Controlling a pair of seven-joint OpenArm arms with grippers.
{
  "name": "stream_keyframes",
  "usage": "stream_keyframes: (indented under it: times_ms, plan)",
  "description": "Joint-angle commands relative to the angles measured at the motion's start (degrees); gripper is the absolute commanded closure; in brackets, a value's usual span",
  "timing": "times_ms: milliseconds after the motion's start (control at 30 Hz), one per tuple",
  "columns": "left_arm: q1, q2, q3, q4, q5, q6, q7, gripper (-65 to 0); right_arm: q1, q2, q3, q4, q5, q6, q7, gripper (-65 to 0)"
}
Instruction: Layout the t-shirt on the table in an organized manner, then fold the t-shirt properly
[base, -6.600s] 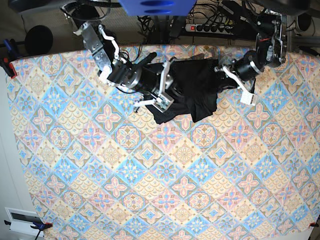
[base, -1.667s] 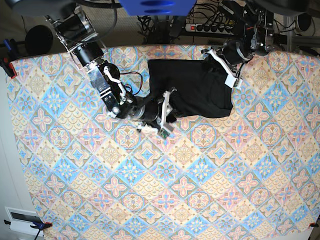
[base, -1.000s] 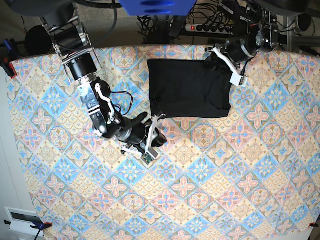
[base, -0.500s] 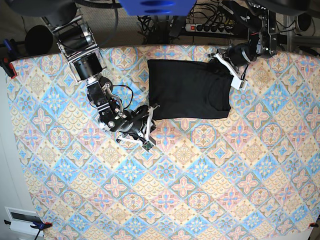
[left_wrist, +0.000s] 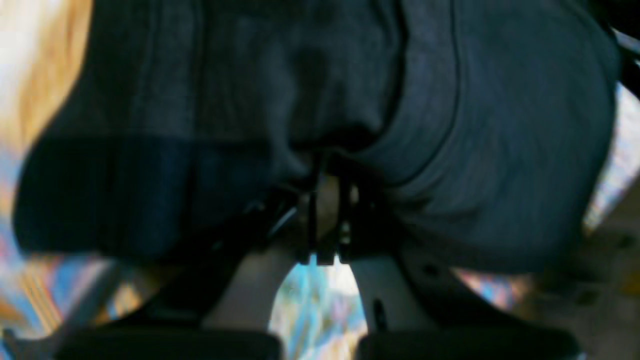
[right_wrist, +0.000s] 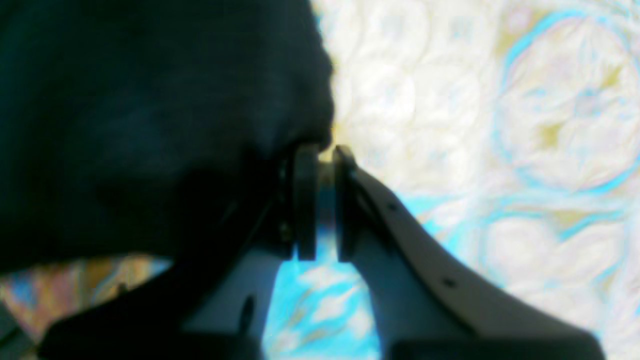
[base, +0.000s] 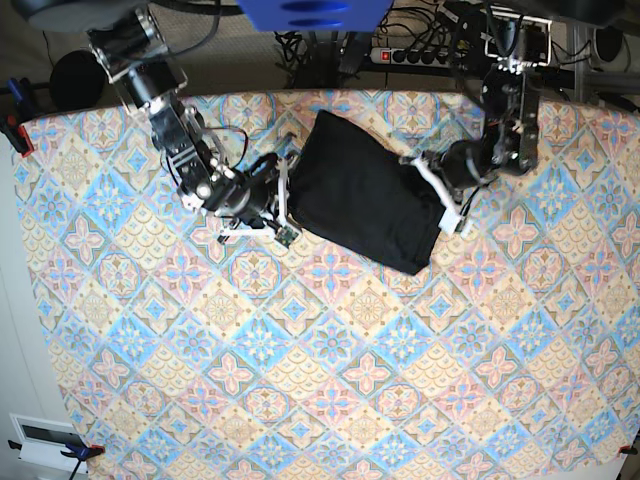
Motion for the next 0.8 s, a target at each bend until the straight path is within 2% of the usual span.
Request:
stream_keyframes:
  times_ms: [0,133,267,367,467,567,633,767]
  plan:
    - [-1.39,0.64,0.50,-0.01,2.68,1.08,0.15,-0.2,0.17,1.10,0.29,1.97,0.27,0.20,0.58,-5.8]
    - [-6.22,3.37,0.85,-0.09,6.81,1.08,0.59,-0.3,-2.64,2.94,0.46,5.40,0.27,0.20,0.58,-5.8]
    - [-11.15,5.74,1.03,-2.12,9.89,1.08,0.59,-0.5,-6.24,3.03,4.33,9.36,0.27,0.20,0.32,-5.8]
    - [-15.63,6.18,3.49,-6.95,9.80,1.08,0.59,-0.3,-8.71,3.03,6.27,12.43,0.27,0.20,0.32,-5.8]
    - [-16.33,6.18,3.49,-6.16,9.80,1.08,0.59,-0.3,-10.38,3.03,8.02,14.19,0.27,0.20,0.32,-5.8]
    - [-15.72,6.09,-0.29,-3.26,9.71,1.08,1.30,-0.3,-10.64,2.85,12.07,15.95,0.27,0.20,0.32,-5.8]
    - [-14.05,6.09,-4.95,-1.06,8.92,1.08,4.11,-0.3,-10.64,2.85,14.79,16.74,0.27,0.20,0.32,-5.8]
    - [-10.18,6.18,-11.63,5.97,1.45,1.08,10.00,-0.3,-10.64,2.59,17.70,17.00,0.27,0.20,0.32,-5.8]
